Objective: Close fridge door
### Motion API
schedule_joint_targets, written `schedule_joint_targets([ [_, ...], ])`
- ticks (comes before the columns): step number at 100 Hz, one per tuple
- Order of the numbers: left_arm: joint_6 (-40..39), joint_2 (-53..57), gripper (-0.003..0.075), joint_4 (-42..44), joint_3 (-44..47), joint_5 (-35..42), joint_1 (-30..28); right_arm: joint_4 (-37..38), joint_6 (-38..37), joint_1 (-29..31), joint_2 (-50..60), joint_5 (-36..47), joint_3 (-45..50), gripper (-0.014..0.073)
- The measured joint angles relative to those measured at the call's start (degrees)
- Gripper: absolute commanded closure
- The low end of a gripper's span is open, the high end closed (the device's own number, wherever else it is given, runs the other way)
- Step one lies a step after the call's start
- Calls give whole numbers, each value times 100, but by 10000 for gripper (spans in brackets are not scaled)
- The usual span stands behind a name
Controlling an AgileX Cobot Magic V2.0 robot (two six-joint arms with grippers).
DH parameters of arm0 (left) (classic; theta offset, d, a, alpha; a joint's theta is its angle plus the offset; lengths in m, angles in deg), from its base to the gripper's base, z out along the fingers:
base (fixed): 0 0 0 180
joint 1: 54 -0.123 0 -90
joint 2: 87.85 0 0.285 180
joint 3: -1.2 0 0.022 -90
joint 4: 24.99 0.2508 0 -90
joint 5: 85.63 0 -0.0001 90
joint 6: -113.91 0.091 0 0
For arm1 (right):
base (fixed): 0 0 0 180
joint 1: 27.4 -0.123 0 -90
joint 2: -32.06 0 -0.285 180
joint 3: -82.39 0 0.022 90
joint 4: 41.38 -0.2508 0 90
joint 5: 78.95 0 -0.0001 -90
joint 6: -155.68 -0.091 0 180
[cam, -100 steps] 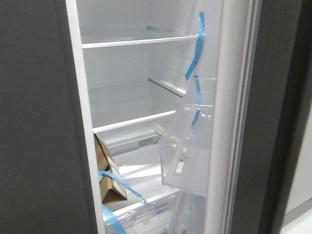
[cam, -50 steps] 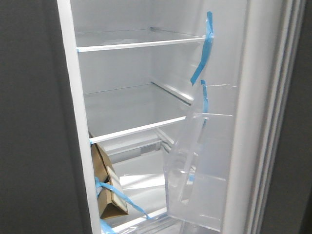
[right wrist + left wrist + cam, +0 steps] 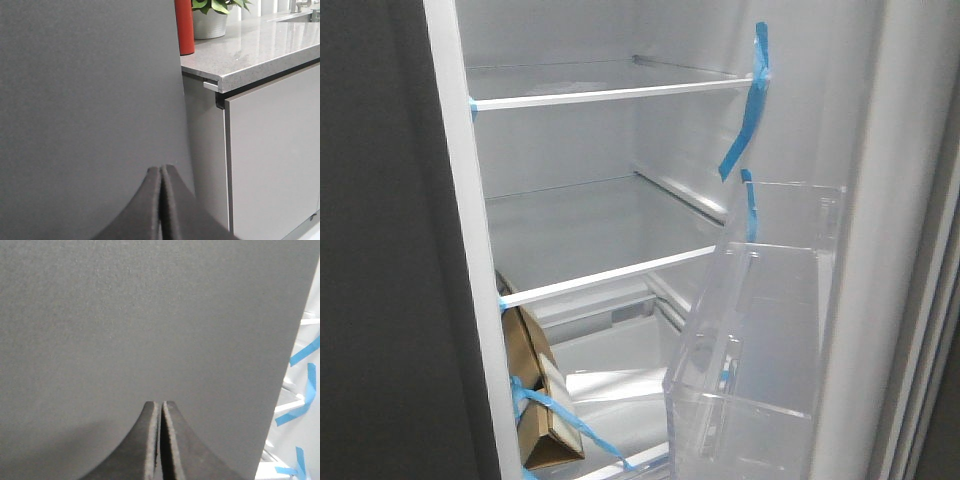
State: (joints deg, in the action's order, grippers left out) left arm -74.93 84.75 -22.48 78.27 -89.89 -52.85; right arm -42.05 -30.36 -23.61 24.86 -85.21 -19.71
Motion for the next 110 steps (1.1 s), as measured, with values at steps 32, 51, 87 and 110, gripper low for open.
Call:
schedule_joint_targets([
  [32,0,0,740,0,0,0,0,0,0,0,0,0,0,665],
  [51,0,0,740,0,0,0,0,0,0,0,0,0,0,665],
  [87,0,0,740,0,0,0,0,-73,0,0,0,0,0,665],
  [110,0,0,740,0,0,0,0,-2860,0,0,0,14,-81,665],
])
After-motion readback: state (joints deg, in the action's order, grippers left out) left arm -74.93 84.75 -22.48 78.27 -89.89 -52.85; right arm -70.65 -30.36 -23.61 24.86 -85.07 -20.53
